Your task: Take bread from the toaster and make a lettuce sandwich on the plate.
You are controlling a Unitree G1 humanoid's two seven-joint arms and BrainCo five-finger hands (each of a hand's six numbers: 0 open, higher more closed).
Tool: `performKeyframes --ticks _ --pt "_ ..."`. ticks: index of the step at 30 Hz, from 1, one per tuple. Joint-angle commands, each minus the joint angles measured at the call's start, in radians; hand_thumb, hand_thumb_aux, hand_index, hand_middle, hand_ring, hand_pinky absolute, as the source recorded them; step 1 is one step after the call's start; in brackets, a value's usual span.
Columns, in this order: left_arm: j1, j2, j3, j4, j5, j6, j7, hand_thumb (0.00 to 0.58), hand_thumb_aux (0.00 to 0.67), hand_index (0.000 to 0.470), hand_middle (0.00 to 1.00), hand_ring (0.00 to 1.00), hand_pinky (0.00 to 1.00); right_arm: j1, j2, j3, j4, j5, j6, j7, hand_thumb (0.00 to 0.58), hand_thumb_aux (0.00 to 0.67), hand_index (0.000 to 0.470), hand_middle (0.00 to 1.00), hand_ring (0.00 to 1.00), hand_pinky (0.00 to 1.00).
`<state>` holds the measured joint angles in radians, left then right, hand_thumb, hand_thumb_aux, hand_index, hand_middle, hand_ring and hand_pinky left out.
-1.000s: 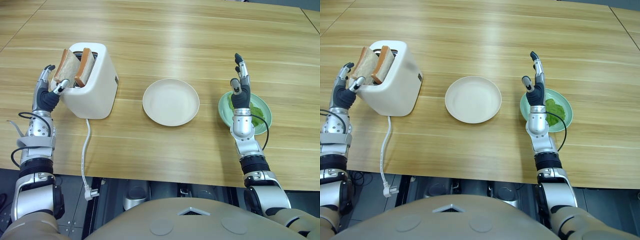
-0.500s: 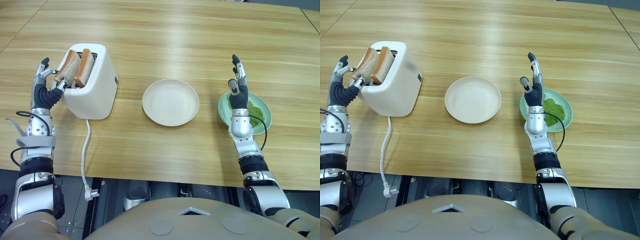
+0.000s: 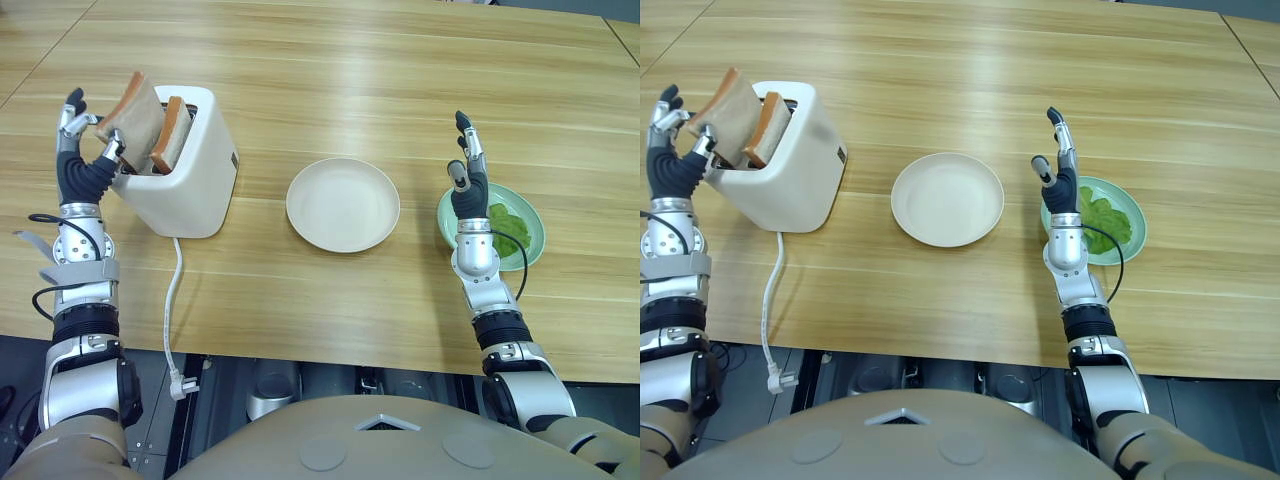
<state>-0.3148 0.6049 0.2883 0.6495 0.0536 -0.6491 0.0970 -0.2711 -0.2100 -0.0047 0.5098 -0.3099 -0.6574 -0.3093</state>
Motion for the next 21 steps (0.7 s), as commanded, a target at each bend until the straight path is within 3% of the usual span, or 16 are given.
performKeyframes --ticks 1,4,5,6,7,8,21 --pt "-0.017 -0.010 0.011 -0.051 -0.019 -0.011 -0.008 0.580 0.670 0.460 0.00 0.00 0.00 -0.004 0.002 0.004 0.017 -0.006 0.008 -0.003 0.000 0.000 0.000 0.00 0.00 0.00" --pt "-0.021 -0.014 0.021 -0.073 -0.027 -0.006 -0.004 0.580 0.670 0.460 0.01 0.01 0.01 -0.004 0.003 0.005 0.017 -0.007 0.008 -0.003 0.000 0.000 0.000 0.00 0.00 0.00" --pt "-0.023 -0.016 0.024 -0.081 -0.029 -0.007 -0.003 0.580 0.670 0.460 0.19 0.19 0.19 -0.004 0.003 0.005 0.018 -0.007 0.008 -0.003 0.000 0.000 0.000 0.00 0.00 0.00" --pt "-0.025 -0.017 0.025 -0.091 -0.030 -0.011 -0.003 0.580 0.670 0.460 0.55 0.55 0.55 -0.004 0.003 0.005 0.018 -0.007 0.008 -0.003 0.000 0.000 0.000 0.00 0.00 0.00" --pt "-0.026 -0.019 0.024 -0.102 -0.030 -0.014 -0.005 0.580 0.670 0.460 0.55 0.55 0.55 -0.005 0.003 0.004 0.020 -0.007 0.007 -0.002 0.000 0.000 0.000 0.00 0.00 0.00" --pt "-0.029 -0.021 0.024 -0.115 -0.031 -0.017 -0.006 0.580 0.670 0.460 1.00 1.00 1.00 -0.005 0.003 0.004 0.022 -0.006 0.007 -0.002 0.000 0.000 0.000 0.00 0.00 0.00" --pt "-0.078 -0.031 0.045 -0.260 -0.039 0.003 -0.011 0.580 0.670 0.460 1.00 1.00 1.00 -0.021 0.003 0.005 0.043 -0.008 0.001 -0.007 0.000 0.000 0.000 0.00 0.00 0.00"
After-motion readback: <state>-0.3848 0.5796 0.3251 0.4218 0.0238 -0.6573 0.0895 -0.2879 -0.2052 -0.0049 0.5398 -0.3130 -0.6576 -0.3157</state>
